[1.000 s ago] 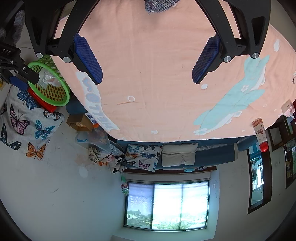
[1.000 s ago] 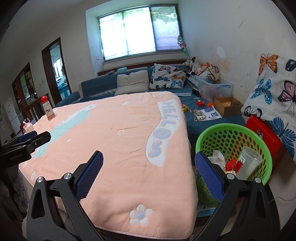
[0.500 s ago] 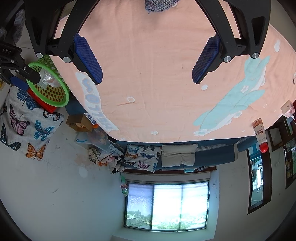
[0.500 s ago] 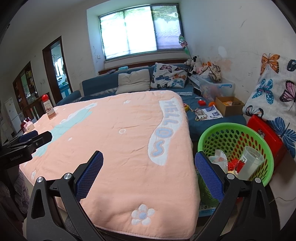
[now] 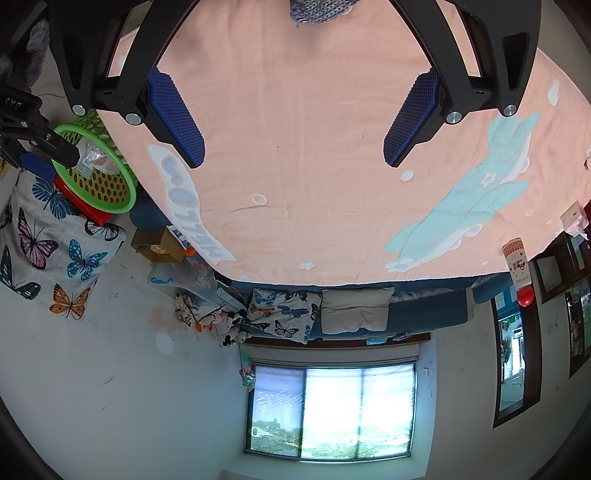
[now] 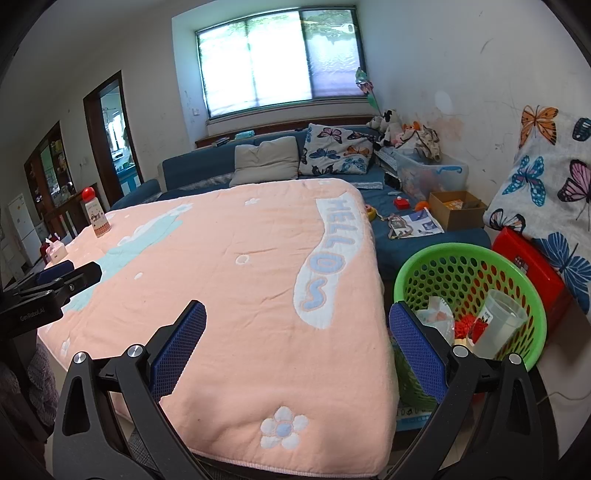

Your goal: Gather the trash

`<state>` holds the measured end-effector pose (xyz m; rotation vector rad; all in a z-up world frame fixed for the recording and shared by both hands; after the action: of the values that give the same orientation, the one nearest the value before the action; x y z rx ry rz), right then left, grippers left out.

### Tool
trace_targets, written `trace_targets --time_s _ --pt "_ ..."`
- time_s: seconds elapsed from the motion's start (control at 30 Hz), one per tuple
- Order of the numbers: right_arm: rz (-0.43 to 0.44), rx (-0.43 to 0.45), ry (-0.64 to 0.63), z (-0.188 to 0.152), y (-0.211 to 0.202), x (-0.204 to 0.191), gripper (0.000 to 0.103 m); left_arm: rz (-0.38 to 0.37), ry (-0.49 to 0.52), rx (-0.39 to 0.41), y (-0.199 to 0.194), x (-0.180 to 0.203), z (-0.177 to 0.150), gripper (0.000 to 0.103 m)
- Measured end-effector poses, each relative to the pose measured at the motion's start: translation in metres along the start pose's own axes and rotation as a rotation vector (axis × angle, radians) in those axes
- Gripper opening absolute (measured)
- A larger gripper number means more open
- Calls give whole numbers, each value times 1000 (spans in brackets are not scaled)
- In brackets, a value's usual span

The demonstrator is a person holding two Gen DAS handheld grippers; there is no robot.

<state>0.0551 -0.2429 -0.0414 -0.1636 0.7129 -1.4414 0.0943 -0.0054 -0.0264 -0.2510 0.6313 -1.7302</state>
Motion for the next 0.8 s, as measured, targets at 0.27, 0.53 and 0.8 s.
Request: trace_targets --time_s 0.27,0.53,0.8 --pt "-1 0 -1 -1 0 0 99 3 -5 -1 2 -2 -2 94" --pt "0 -4 1 -1 1 0 99 1 -3 -3 3 -2 -4 94" --pt "0 -5 1 -1 2 -1 98 2 0 -1 4 -2 -6 94"
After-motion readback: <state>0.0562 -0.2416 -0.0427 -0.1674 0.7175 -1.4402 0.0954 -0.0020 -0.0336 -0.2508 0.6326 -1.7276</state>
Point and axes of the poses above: each gripper's, at about its wrist camera, not at the fingertips, and y roughly the way its jaws point, x to its right, z to its top, the point moved 6 cm from there along y, roughly the way its jaws point, and after that the axes turned 15 degrees about y, right-handed, at the moved point
